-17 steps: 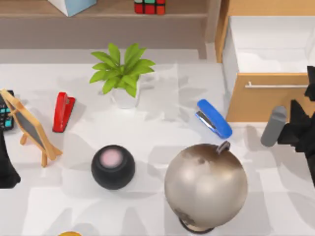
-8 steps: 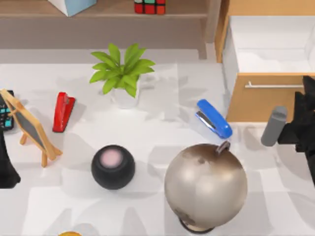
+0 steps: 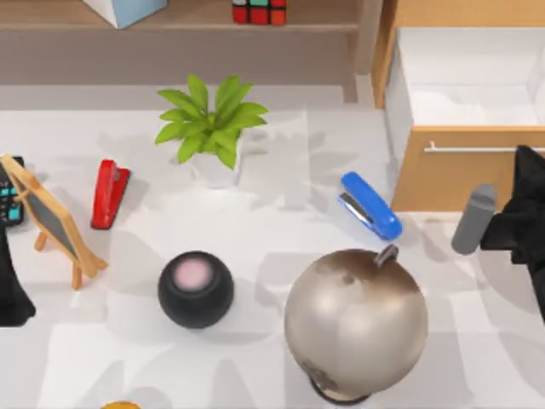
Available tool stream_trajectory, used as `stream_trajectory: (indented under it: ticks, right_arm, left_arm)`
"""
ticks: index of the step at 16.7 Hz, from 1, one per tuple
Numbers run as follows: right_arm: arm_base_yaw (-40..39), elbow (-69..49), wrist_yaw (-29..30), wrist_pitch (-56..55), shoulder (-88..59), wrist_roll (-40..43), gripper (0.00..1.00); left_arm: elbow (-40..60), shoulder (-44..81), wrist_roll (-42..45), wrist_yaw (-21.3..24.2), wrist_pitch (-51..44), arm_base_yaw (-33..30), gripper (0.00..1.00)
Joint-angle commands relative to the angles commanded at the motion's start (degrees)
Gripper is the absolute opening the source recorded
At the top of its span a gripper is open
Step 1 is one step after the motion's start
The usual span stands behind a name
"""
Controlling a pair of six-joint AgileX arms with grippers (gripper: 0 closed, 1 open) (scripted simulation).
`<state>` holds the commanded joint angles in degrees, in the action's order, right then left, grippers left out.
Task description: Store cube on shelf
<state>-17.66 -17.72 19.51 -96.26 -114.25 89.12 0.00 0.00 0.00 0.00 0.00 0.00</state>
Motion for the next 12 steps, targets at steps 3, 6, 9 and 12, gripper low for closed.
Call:
stream_trajectory:
  ticks: [3,6,9,12]
  right_arm:
    - [0.0,0.0,0.0,0.0,0.0,0.0,0.0]
    - [-0.1,-0.1,0.0,0.2,-0.1,-0.2,0.0]
    - [0.5,-2.8,-0.8,1.6,-0.6,-0.1,0.0]
    - [1.6,-7.1,-2.2,4.8,-2.1,-0.1,0.0]
  left_arm:
    - [0.0,0.0,0.0,0.0,0.0,0.0,1.0]
    - [0.0,0.0,0.0,0.0,0.0,0.0,1.0]
    - [0.0,0.0,0.0,0.0,0.0,0.0,1.0]
    - [0.0,0.0,0.0,0.0,0.0,0.0,1.0]
